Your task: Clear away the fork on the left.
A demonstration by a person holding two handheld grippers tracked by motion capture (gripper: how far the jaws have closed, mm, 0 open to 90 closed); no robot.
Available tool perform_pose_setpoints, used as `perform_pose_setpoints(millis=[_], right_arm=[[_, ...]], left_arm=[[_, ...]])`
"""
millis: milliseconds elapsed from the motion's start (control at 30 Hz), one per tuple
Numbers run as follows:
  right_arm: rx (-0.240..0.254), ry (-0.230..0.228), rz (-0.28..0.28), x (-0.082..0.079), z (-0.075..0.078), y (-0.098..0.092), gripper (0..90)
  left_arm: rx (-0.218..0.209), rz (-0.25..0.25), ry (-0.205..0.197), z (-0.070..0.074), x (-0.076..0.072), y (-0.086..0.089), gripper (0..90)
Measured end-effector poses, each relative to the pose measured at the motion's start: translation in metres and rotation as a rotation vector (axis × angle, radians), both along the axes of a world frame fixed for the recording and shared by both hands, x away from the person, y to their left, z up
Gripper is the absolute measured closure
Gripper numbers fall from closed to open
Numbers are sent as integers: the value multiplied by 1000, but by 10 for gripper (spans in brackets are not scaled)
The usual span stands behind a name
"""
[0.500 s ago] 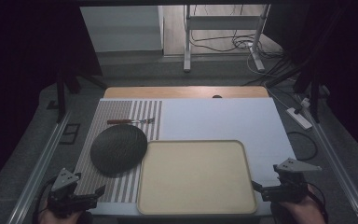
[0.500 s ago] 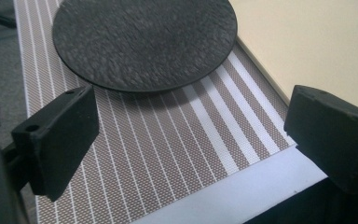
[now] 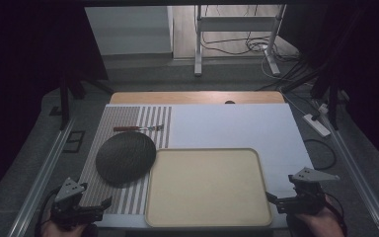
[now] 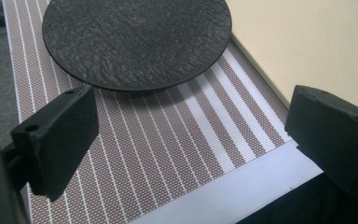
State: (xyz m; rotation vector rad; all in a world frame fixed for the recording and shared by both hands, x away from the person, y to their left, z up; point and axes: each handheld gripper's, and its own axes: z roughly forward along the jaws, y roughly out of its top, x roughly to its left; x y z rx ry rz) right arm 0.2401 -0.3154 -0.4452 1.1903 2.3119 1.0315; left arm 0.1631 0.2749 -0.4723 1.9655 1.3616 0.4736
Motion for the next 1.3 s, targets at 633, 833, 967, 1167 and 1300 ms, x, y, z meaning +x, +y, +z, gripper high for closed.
perform_pose_setpoints(millis=[633,833,967,1167,1300], right_arm=[[-2,9,9,1,0,0,6],[-7,10,7,1,0,1,6],[-9,10,7,1,0,1,6],[-10,10,10,1,-1,1,6],[-12,10,13,1,-1,1,6]], left_arm=[[-34,-32,21,2,3,0,0],[-21,-42,5,3,6,-2,0],[-21,-49,9,3,9,-3,0],[-48,-87,0,4,15,-3,0],[-46,-113,6,3,23,-6,0]])
